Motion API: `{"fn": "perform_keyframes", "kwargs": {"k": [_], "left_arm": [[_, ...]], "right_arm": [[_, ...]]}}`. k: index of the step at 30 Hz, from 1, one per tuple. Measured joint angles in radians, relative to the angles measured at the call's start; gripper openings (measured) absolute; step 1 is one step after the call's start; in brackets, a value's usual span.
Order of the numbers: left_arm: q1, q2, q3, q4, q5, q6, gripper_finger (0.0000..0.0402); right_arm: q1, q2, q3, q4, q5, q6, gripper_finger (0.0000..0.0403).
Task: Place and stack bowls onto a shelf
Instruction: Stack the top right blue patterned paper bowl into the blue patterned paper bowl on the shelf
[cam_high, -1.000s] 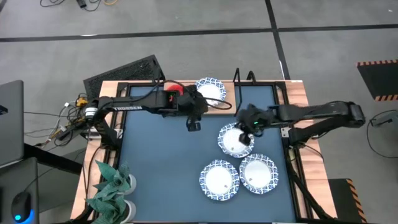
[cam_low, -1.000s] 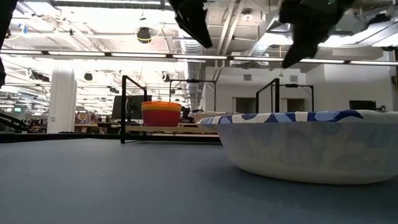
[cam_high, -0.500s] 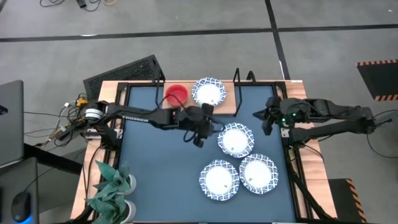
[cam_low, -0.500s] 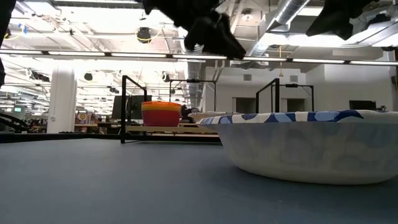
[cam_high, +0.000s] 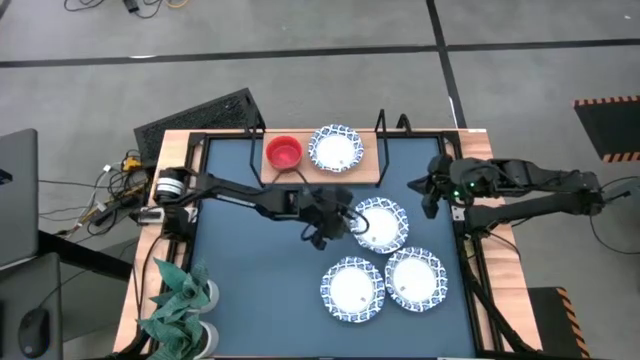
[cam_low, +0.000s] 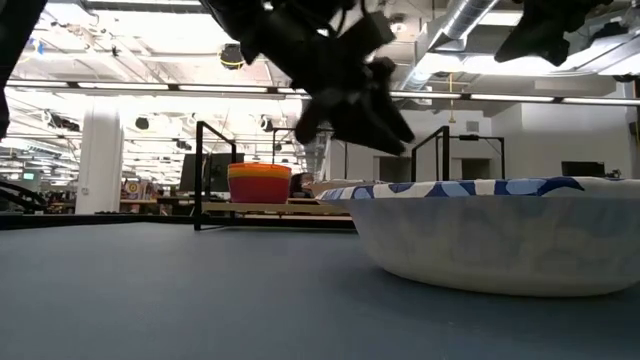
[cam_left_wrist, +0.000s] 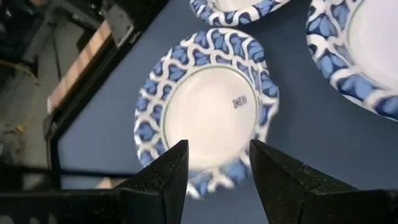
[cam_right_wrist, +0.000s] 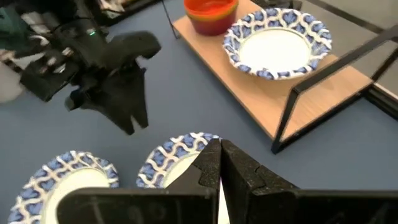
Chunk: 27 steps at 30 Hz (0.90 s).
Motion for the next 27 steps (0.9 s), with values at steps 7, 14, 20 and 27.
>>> {"fn": "perform_keyframes", "kwargs": {"k": [7,14,20,27], "left_arm": [[-0.019,0.077,0.031,0.012,0.018,0.076,0.0156],[-0.019,0.128,0.03,0.028,0.01,0.095,0.0156],[-0.02,0.171,0.035,0.066,0.003,0.13,0.0156],[-0.02,0.213,0.052,0.063,-0.043,0.158,0.0156]], "right_arm": [[0.0,0.006,-0.001,-0.036,0.0,0.023,0.0033],[0.0,0.005,-0.001,-0.052,0.0,0.032,0.0033],[0.001,0.005,-0.001,-0.056,0.0,0.041,0.0032],[0.0,0.005,-0.001,-0.054,0.0,0.044,0.0033]]}}
